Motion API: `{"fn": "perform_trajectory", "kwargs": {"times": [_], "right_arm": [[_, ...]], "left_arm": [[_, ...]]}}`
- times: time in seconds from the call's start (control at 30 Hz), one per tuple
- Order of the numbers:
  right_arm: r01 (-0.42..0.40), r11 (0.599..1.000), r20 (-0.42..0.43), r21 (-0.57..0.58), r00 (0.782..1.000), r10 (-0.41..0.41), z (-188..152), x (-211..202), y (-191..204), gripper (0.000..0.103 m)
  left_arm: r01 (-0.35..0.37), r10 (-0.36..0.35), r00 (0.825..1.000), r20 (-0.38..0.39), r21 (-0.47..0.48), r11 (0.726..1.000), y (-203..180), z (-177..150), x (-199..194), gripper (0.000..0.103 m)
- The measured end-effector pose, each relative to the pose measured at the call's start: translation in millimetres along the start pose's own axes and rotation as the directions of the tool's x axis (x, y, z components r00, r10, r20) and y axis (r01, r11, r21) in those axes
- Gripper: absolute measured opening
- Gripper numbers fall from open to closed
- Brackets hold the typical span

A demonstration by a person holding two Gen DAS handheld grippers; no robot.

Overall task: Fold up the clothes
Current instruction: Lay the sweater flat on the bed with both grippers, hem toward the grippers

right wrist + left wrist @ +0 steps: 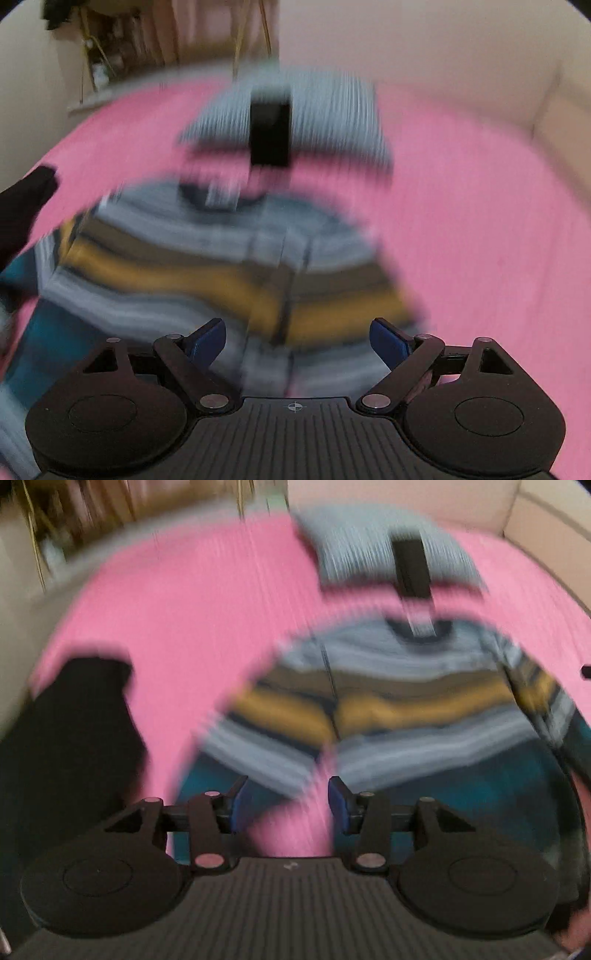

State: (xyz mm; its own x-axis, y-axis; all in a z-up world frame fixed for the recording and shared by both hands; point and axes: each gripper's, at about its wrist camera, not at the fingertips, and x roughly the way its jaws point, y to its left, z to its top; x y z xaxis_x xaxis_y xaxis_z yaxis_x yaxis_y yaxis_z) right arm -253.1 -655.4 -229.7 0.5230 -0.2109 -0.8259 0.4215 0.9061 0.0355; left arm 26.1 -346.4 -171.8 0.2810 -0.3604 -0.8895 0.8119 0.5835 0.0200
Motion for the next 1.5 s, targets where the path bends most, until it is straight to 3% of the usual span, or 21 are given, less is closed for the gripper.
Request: {"fn": "perform_trajectory", "kwargs": {"times": [0.07,0.13,0.27,0.33,0.47,0.5,0.57,0.6,0.63,0.7,0.8,0.9,1.1,1.23,1.3,1.33,1.5], "right_arm": [[-0.021,0.998,-0.094,0.067,0.995,0.027,-44,-9,-10,0.088],[-0.033,0.991,-0.163,0.127,0.985,0.053,-66,-20,-13,0.088],[-0.025,0.985,-0.246,0.170,0.967,0.067,-130,-47,-11,0.087],[-0.021,0.983,-0.274,0.183,0.959,0.071,-150,-47,-5,0.079],[-0.022,0.984,-0.293,0.178,0.953,0.074,-174,-41,13,0.075],[-0.027,0.984,-0.291,0.178,0.954,0.079,-177,-39,17,0.070],[-0.034,0.978,-0.285,0.206,0.954,0.093,-180,-31,21,0.045],[-0.025,0.972,-0.291,0.234,0.952,0.095,-181,-27,19,0.018],[-0.009,0.962,-0.306,0.273,0.947,0.095,-181,-23,16,0.002],[-0.033,0.964,-0.317,0.262,0.941,0.119,-177,-31,11,0.002],[0.037,0.982,-0.320,0.185,0.947,0.025,-175,-60,-3,0.001],[0.132,0.944,-0.341,0.304,0.940,-0.021,-186,-71,-48,0.001],[0.107,0.978,-0.373,0.179,0.927,-0.033,-171,-48,-23,0.001],[0.110,0.980,-0.394,0.168,0.918,-0.036,-173,-36,-22,0.001],[0.110,0.982,-0.406,0.157,0.913,-0.037,-172,-36,-26,0.001],[0.108,0.984,-0.410,0.145,0.911,-0.039,-170,-38,-28,0.001],[0.079,0.993,-0.410,0.083,0.911,-0.038,-153,-69,-36,0.001]], "left_arm": [[0.039,-0.039,0.996,-0.078,-0.005,0.999,-4,-44,1,0.042],[0.075,-0.073,0.987,-0.142,0.003,0.997,-8,-81,-1,0.046],[0.144,-0.136,0.960,-0.243,0.015,0.990,-10,-133,10,0.046],[0.183,-0.171,0.950,-0.263,0.022,0.983,-12,-154,16,0.046],[0.209,-0.196,0.949,-0.247,0.027,0.978,-11,-173,19,0.046],[0.210,-0.199,0.951,-0.237,0.025,0.977,-8,-174,17,0.046],[0.212,-0.201,0.954,-0.222,0.024,0.977,-2,-175,11,0.046],[0.212,-0.202,0.956,-0.215,0.024,0.977,1,-177,8,0.046],[0.213,-0.203,0.957,-0.209,0.025,0.977,5,-177,5,0.046],[0.214,-0.205,0.957,-0.207,0.020,0.977,14,-176,-2,0.046],[0.222,-0.217,0.955,-0.202,-0.001,0.975,23,-178,-8,0.046],[0.251,-0.250,0.947,-0.200,-0.021,0.968,23,-181,-1,0.046],[0.339,-0.349,0.914,-0.208,-0.082,0.937,1,-183,24,0.046],[0.343,-0.350,0.899,-0.265,-0.072,0.937,-21,-190,45,0.041],[0.334,-0.338,0.903,-0.266,-0.061,0.941,-27,-192,47,0.025],[0.335,-0.338,0.902,-0.267,-0.057,0.940,-29,-192,46,0.004],[0.334,-0.336,0.914,-0.228,-0.048,0.941,-10,-187,-2,0.003]]}}
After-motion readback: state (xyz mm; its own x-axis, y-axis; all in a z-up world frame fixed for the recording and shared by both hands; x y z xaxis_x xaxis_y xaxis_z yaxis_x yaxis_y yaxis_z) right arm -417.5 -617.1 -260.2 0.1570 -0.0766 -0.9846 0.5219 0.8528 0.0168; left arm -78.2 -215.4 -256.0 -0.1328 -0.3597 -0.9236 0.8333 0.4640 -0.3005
